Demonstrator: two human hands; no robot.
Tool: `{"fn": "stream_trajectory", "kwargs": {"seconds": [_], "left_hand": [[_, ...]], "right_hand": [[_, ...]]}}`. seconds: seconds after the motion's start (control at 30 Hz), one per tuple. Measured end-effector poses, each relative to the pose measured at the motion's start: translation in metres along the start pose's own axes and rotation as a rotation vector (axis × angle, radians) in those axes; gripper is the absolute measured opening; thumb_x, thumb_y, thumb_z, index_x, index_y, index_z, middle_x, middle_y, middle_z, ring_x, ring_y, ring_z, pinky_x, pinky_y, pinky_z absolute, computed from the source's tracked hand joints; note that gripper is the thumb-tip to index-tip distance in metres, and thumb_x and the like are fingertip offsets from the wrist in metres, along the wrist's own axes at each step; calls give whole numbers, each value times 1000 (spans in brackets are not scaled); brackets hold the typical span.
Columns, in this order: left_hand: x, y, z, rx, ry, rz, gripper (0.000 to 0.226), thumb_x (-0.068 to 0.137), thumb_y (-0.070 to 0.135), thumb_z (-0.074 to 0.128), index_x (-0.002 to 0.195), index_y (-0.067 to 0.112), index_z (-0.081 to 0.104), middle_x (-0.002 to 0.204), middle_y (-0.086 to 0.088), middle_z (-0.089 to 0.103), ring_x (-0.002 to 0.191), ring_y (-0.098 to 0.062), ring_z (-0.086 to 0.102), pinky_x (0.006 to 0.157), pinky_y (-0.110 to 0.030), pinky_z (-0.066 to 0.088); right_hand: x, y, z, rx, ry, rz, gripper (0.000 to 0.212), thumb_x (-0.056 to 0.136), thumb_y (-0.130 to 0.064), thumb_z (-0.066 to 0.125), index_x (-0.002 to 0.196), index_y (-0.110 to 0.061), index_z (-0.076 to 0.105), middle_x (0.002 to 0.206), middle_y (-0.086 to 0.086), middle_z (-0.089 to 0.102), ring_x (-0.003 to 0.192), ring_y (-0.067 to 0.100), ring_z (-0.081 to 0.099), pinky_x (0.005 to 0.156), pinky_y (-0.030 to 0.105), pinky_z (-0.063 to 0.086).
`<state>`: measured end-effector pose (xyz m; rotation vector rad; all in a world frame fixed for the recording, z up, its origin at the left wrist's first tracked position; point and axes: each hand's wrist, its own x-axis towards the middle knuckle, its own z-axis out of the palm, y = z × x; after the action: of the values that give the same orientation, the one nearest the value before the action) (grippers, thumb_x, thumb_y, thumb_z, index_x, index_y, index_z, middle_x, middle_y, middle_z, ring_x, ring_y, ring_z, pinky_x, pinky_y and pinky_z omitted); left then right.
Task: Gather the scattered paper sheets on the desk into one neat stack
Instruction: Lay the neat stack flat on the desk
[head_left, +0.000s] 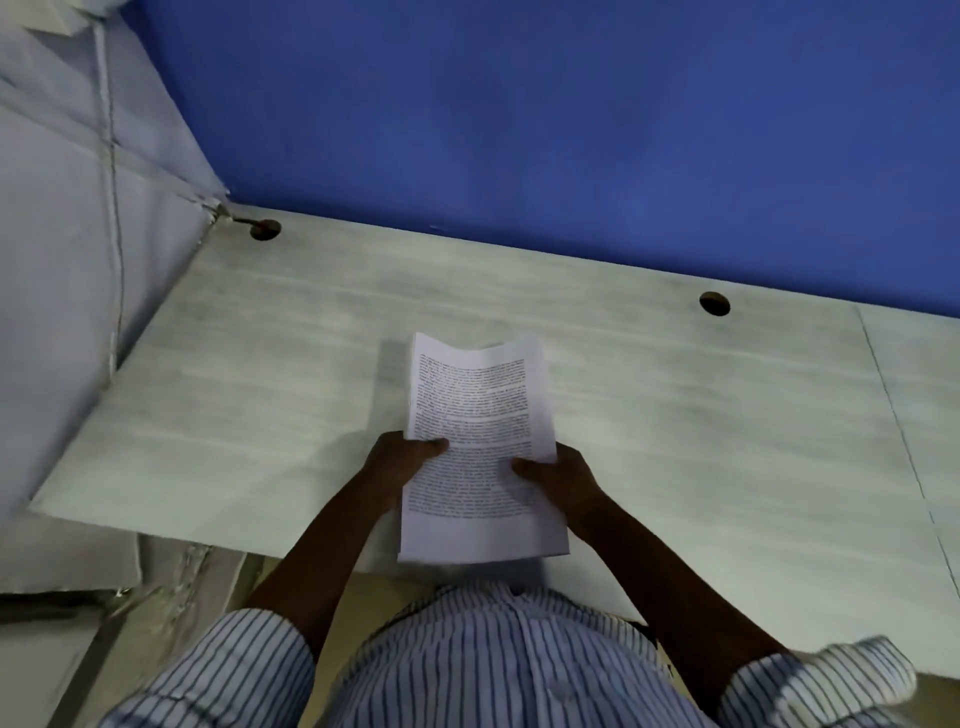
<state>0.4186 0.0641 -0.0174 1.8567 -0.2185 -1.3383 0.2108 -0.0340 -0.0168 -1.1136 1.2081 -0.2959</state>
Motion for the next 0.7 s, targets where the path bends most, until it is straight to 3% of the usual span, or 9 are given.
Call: {"fn": "stream_trajectory", "kwargs": {"seconds": [0.2,0.33,0.43,0.5,0.63,0.7], "left_hand": [[37,15,-10,304,129,96,43,78,37,83,110,9,74,107,-8,75,92,-26,71,87,-41,59],[37,12,-15,571,262,148,50,82,40,76,115,4,65,115,-9,70,104,-31,67,83,-35,55],[19,-4,-19,662,322,165,47,84,38,72,115,4,62,116,-14,62,107,-35,62,83,-38,53],[2,-19,-23,687,346,166,45,86,38,70,115,5,63,116,-18,58,107,-36,60,87,-40,51],[-27,-46,-28,647,333,187,39,88,37,68,111,6,63,110,-14,66,102,-32,64,81,-35,50],[-38,-46,-22,614,331,161,43,91,36,66,119,5,60,117,-14,67,106,-32,64,83,-33,47]], "right_hand": [[24,10,19,-30,82,33,34,82,-13,80,115,-10,70,116,12,73,100,27,70,90,42,58],[27,11,25,-246,165,27,46,80,-31,82,119,-11,67,116,4,71,102,22,68,90,39,57],[17,15,24,-434,220,28,47,84,-36,76,119,-8,59,111,0,64,99,18,61,80,28,50],[6,23,21,-529,223,8,48,86,-35,73,121,-7,57,116,3,63,102,20,61,82,31,51],[-21,42,14,-679,224,13,55,89,-40,68,131,-6,54,125,11,61,112,27,60,93,38,52],[-33,46,17,-695,186,19,63,89,-42,66,139,-7,49,133,10,59,118,26,58,100,40,49]]}}
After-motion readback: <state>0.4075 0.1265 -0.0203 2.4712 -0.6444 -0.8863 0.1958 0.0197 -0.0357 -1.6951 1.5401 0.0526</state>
